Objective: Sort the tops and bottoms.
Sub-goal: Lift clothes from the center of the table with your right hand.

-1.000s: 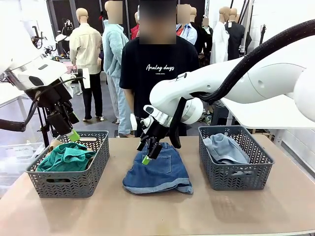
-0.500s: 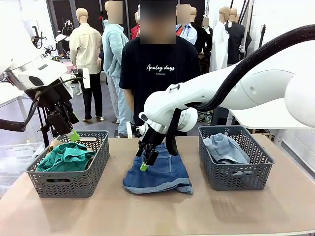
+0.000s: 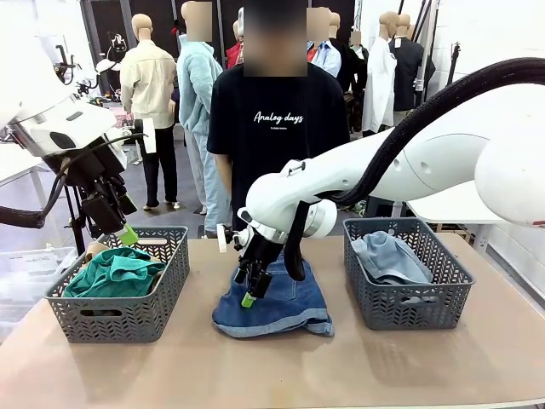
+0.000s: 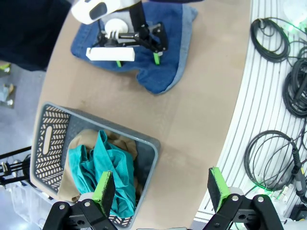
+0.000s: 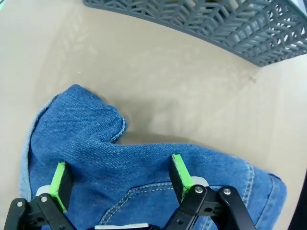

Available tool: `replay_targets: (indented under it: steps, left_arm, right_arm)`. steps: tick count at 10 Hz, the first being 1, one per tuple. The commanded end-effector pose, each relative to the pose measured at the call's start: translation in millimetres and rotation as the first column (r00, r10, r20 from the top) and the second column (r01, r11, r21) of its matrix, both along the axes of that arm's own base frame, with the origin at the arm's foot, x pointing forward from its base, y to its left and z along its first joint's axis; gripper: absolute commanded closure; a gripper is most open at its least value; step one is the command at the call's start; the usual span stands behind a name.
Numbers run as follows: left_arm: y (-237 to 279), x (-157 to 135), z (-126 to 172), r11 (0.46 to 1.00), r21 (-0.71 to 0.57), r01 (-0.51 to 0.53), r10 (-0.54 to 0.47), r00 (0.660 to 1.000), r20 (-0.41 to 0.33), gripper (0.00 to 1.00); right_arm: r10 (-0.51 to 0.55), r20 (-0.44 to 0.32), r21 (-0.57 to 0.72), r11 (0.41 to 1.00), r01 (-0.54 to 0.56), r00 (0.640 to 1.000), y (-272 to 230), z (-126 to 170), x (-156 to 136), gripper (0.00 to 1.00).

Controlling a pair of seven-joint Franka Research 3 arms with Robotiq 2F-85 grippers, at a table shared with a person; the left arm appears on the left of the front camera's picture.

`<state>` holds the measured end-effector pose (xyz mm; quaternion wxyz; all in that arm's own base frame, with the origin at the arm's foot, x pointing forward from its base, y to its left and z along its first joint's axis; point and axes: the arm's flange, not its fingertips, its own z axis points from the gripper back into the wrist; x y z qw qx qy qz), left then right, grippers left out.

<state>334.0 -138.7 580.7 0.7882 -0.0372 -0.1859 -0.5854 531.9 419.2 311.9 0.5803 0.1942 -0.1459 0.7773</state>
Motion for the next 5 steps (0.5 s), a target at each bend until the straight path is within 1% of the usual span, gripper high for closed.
replay_targets:
  steps: [1, 2, 3, 4, 5]
  left_arm:
    - [3.2, -0.7, 0.7, 1.0, 0.004, 0.006, -0.006, 1.0, -0.005, 0.0]
    - [3.2, -0.7, 0.7, 1.0, 0.004, 0.006, -0.006, 1.0, -0.005, 0.0]
    - [3.2, -0.7, 0.7, 1.0, 0.004, 0.006, -0.006, 1.0, -0.005, 0.0]
    - [3.2, -0.7, 0.7, 1.0, 0.004, 0.006, -0.006, 1.0, -0.005, 0.0]
    - [3.2, -0.7, 0.7, 1.0, 0.004, 0.006, -0.006, 1.0, -0.005, 0.0]
  right_arm:
    - [-0.002, 0.003, -0.011, 1.0, 0.002, 1.0, 7.0, 1.1, 5.8, 0.0]
    - [0.008, -0.006, -0.019, 1.0, -0.008, 1.0, 7.0, 1.7, 4.7, 0.0]
    - [0.024, -0.02, -0.038, 0.999, -0.025, 1.0, 6.7, 1.7, 3.3, 0.03]
    - [0.036, -0.027, -0.048, 0.998, -0.037, 0.999, 7.0, 3.0, 1.6, 0.17]
    - [0.037, -0.03, -0.049, 0.998, -0.038, 0.999, 6.5, 4.7, 1.4, 0.35]
